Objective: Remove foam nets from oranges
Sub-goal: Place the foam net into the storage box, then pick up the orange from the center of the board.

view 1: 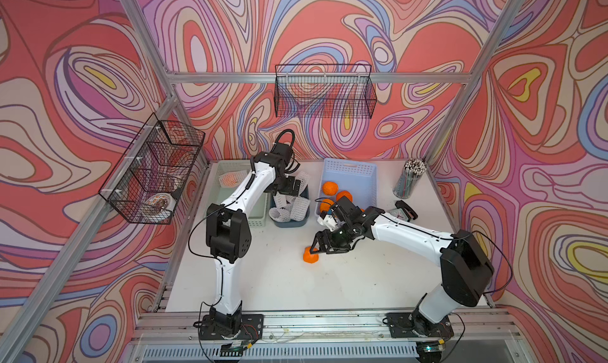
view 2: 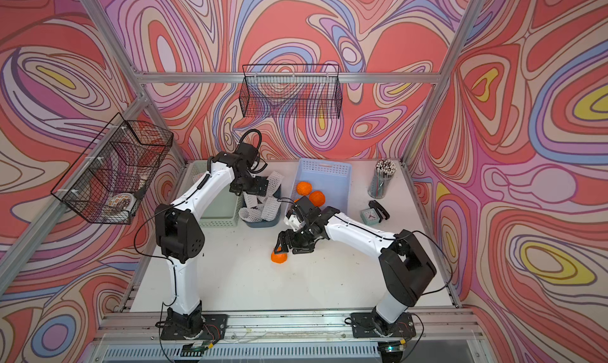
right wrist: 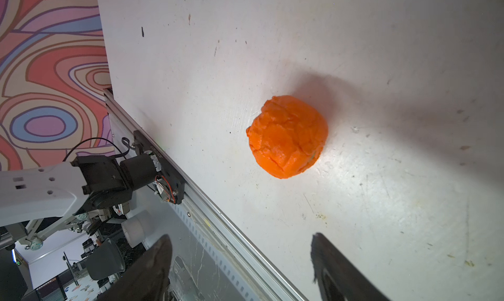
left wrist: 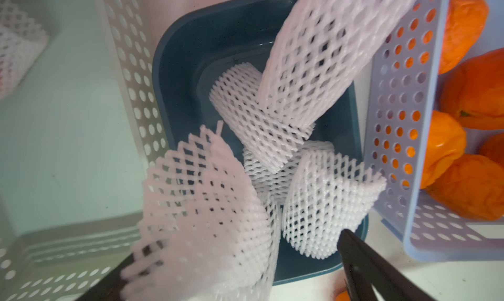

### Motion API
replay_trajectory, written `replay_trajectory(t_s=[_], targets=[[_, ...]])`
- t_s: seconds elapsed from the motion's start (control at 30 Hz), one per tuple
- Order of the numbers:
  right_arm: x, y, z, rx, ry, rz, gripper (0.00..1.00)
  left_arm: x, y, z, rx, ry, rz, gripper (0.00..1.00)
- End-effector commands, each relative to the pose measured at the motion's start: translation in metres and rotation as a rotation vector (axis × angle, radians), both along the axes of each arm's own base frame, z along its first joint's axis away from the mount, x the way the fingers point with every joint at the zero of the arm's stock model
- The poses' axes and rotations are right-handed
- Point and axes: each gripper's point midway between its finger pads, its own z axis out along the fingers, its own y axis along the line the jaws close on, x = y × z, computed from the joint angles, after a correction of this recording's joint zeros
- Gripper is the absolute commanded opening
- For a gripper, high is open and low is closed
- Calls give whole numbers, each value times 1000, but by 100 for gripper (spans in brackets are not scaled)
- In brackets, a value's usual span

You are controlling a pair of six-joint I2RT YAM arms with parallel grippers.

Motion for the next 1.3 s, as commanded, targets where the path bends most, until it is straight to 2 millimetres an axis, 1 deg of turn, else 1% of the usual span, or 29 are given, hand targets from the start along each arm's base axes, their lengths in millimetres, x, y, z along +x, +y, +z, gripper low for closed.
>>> replay_trajectory(t_s=[0.0,0.07,0.2,0.27,0.33,0.43,0.53,0.63,0.73,0.8,0.97,1.0,1.07,1.17,1.27], targets=[[4,0,5,-4,-28,3,82,-4,20,5,140,-5,-25,100],[5,0,5,-11,-32,6,82,-10,21,3,159,12,-43,100],[8,2,5,-12,-41,14,82,-25,21,4,137,32,-57,100],[9,3,4,-14,-41,17,82,-34,14,3,91,50,-79,100],[10,4,3,-14,-41,20,82,-39,11,6,56,49,-71,100],[12,5,3,-18,-41,23,82,-40,7,21,1,-1,-42,100],[13,7,0,-18,-38,26,82,-38,4,42,-67,-50,-5,100],[13,6,-5,-24,-31,19,82,-37,3,69,-148,-115,36,100],[14,10,-5,-4,-26,13,82,-38,1,96,-206,-204,42,100],[14,10,-8,-12,-16,13,81,-45,-1,114,-253,-266,30,100],[9,18,-21,-68,-7,39,81,-66,3,149,-354,-392,37,100],[9,19,-33,-100,9,45,81,-72,5,154,-375,-411,41,100],[10,20,-41,-136,14,46,82,-83,6,162,-411,-438,42,100],[15,20,-51,-189,15,40,82,-102,10,169,-448,-464,46,100],[16,21,-59,-220,20,49,82,-122,22,167,-432,-471,83,100]])
